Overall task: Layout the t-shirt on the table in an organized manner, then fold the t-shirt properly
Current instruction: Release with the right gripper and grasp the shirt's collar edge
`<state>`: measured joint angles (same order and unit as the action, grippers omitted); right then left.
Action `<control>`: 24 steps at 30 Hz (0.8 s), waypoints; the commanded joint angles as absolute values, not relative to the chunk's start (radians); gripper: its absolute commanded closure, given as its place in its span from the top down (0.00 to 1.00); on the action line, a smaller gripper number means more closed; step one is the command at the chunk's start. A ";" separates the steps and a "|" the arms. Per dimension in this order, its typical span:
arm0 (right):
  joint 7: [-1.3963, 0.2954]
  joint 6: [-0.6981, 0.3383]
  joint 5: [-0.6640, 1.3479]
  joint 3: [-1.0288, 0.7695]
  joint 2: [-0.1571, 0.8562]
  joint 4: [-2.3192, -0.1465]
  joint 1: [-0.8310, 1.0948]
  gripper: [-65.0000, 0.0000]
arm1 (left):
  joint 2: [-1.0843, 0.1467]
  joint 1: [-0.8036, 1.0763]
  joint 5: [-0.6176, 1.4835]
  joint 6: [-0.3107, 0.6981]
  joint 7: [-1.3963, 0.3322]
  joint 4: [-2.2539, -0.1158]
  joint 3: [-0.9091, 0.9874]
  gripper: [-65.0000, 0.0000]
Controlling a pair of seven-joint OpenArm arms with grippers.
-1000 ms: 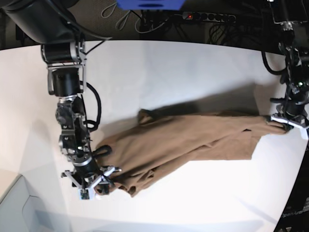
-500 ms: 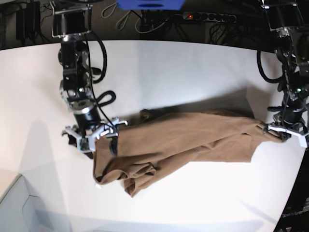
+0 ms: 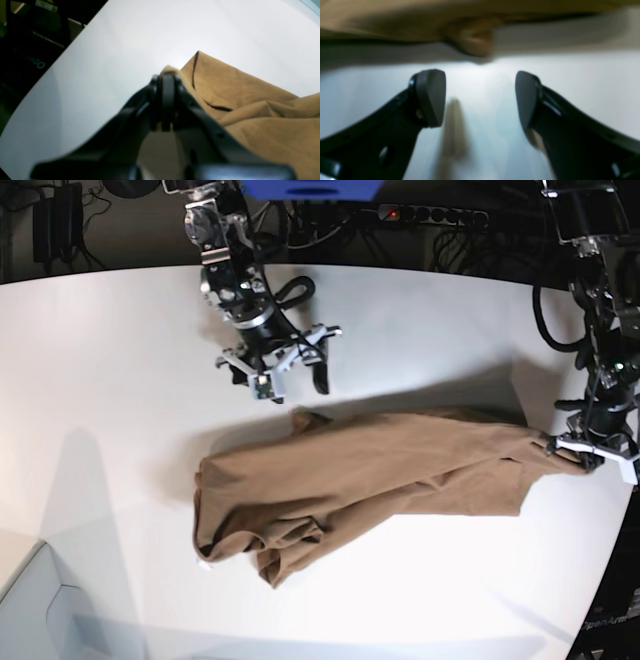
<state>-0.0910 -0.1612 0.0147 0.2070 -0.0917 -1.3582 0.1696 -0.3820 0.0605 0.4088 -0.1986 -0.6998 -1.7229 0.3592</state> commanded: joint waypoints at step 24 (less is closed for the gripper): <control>-0.102 -0.165 0.016 0.203 -0.058 -1.607 0.177 0.00 | -0.403 0.002 0.398 -0.202 -0.670 -1.770 0.369 0.00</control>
<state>-0.1509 -0.1589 0.0044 0.2031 -0.0498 -1.5890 0.2012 -0.3851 0.0257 0.4046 -0.1989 -0.7013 -1.7462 0.3622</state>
